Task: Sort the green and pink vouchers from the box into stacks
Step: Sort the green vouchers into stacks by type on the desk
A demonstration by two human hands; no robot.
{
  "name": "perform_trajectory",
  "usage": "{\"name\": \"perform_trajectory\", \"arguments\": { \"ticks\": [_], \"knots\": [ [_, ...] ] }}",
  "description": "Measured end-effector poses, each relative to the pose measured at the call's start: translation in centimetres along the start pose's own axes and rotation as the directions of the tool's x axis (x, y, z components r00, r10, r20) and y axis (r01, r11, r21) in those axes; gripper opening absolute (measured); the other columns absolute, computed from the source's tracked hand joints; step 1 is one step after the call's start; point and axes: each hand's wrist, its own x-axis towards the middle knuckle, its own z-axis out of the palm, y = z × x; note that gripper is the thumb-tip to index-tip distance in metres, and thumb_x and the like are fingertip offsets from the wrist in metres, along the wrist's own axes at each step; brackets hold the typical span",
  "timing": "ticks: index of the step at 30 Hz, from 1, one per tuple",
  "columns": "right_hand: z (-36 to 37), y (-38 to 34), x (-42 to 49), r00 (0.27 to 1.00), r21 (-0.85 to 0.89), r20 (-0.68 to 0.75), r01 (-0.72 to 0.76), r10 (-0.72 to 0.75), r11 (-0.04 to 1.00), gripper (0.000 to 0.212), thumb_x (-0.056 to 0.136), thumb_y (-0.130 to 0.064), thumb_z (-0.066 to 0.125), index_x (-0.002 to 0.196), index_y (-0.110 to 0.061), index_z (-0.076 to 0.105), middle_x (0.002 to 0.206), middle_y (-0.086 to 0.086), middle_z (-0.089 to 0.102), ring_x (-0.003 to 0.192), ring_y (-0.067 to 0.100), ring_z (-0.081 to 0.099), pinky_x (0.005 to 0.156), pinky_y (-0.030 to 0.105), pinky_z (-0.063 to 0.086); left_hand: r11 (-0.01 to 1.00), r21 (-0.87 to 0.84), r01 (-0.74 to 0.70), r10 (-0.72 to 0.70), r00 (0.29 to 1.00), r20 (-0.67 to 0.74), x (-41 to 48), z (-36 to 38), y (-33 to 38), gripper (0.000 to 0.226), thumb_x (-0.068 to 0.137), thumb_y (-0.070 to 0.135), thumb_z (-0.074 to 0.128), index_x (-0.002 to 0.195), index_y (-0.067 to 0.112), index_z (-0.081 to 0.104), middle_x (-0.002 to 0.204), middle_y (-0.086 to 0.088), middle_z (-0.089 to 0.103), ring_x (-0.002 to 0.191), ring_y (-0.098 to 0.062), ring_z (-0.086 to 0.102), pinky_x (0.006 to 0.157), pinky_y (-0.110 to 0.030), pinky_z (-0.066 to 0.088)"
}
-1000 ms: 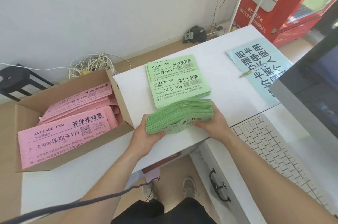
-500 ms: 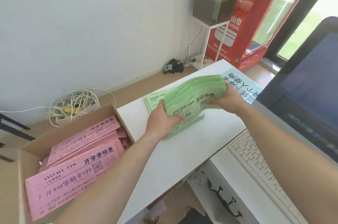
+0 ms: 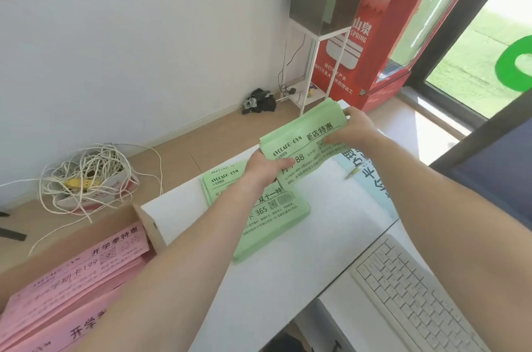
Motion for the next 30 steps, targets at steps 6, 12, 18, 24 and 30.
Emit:
{"name": "perform_trajectory", "arguments": {
  "ticks": [6, 12, 18, 24, 30],
  "knots": [
    [0.5, 1.6, 8.3, 0.995, -0.134, 0.042, -0.083, 0.089, 0.988, 0.055, 0.077, -0.015, 0.082, 0.123, -0.013, 0.052, 0.112, 0.007, 0.066, 0.103, 0.026, 0.066, 0.086, 0.041, 0.058, 0.992, 0.000, 0.129, -0.128, 0.989, -0.072, 8.1, 4.5, -0.4, 0.065, 0.050, 0.045, 0.088, 0.106, 0.017, 0.068, 0.094, -0.001, 0.077, 0.087, -0.025, 0.075, 0.087, -0.046, 0.060],
    [0.8, 3.0, 13.4, 0.984, -0.263, 0.083, -0.132, 0.158, 0.956, 0.048, 0.076, -0.016, 0.082, 0.118, -0.007, 0.059, 0.111, 0.010, 0.067, 0.099, 0.028, 0.066, 0.081, 0.036, 0.057, 0.982, 0.079, 0.174, -0.161, 0.976, -0.148, 11.3, 7.0, 0.3, 0.038, 0.076, 0.036, 0.086, 0.094, 0.012, 0.063, 0.090, -0.005, 0.073, 0.083, -0.026, 0.072, 0.082, -0.041, 0.061],
    [2.0, 4.2, 15.7, 0.974, -0.279, 0.114, -0.160, 0.198, 0.947, 0.050, 0.074, -0.018, 0.085, 0.115, -0.006, 0.059, 0.108, 0.010, 0.065, 0.095, 0.028, 0.064, 0.080, 0.036, 0.055, 0.954, 0.228, 0.195, -0.142, 0.963, -0.227, 12.9, 7.3, 0.6, 0.043, 0.079, 0.042, 0.082, 0.096, 0.008, 0.061, 0.088, -0.005, 0.069, 0.072, -0.023, 0.063, 0.057, -0.028, 0.044],
    [2.0, 4.3, 16.6, 0.973, -0.297, 0.143, -0.131, 0.180, 0.946, 0.053, 0.073, -0.019, 0.085, 0.117, -0.007, 0.059, 0.112, 0.009, 0.066, 0.099, 0.028, 0.064, 0.087, 0.039, 0.056, 0.916, 0.350, 0.198, -0.120, 0.965, -0.232, 13.2, 7.2, 0.2, 0.045, 0.082, 0.044, 0.079, 0.103, 0.007, 0.065, 0.094, -0.004, 0.068, 0.083, -0.024, 0.065, 0.068, -0.029, 0.047],
    [2.4, 4.7, 15.3, 0.987, -0.422, -0.008, -0.148, 0.160, 0.895, 0.068, 0.074, -0.034, 0.082, 0.130, -0.015, 0.048, 0.121, 0.009, 0.057, 0.117, 0.034, 0.053, 0.097, 0.044, 0.045, 0.900, 0.421, 0.117, 0.003, 0.962, -0.273, 11.1, 3.7, 0.0, 0.057, 0.092, 0.049, 0.063, 0.128, 0.006, 0.052, 0.112, -0.006, 0.064, 0.094, -0.026, 0.063, 0.067, -0.031, 0.044]
  ]
}}
